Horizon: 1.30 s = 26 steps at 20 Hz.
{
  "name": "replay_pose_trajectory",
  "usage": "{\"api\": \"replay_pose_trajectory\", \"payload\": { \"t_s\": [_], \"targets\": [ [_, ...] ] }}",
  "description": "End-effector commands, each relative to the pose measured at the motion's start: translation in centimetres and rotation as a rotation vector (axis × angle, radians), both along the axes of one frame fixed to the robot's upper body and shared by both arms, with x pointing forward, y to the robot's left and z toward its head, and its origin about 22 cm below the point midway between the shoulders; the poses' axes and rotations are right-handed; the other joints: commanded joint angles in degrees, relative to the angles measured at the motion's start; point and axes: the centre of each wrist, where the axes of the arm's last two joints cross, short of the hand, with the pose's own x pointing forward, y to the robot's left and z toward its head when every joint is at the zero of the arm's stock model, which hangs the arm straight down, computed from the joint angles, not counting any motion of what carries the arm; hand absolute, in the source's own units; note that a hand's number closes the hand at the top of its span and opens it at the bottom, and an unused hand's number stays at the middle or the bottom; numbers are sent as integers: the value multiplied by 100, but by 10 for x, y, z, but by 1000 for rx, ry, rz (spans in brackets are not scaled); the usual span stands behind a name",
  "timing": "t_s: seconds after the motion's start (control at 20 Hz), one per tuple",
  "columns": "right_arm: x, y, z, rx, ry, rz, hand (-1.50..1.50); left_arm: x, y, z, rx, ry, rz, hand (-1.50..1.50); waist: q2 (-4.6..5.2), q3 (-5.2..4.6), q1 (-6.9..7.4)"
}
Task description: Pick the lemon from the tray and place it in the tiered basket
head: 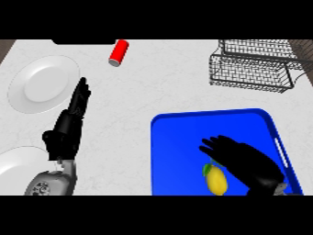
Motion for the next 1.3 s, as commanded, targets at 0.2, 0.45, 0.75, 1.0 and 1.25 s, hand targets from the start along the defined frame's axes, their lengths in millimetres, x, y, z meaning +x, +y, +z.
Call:
{"api": "replay_pose_trajectory", "payload": {
  "t_s": [0.2,0.45,0.75,1.0,1.25],
  "targets": [
    [-4,-13,-27,57,22,-19,-150,7,13,0,3,4,3,0,1,0,-3],
    [3,-4,-33,90,-56,-27,150,5,-1,-1,-11,-11,-3,0,0,1,-2],
    [4,15,-37,74,-224,44,150,9,-4,0,1,19,-11,0,0,1,-3],
    [33,26,-35,-60,-231,-221,150,1,-5,-9,8,4,-10,0,13,-8,40],
    [47,33,-48,-358,-150,-665,150,5,-9,-1,-1,-9,-13,0,33,-24,65]
  ]
}}
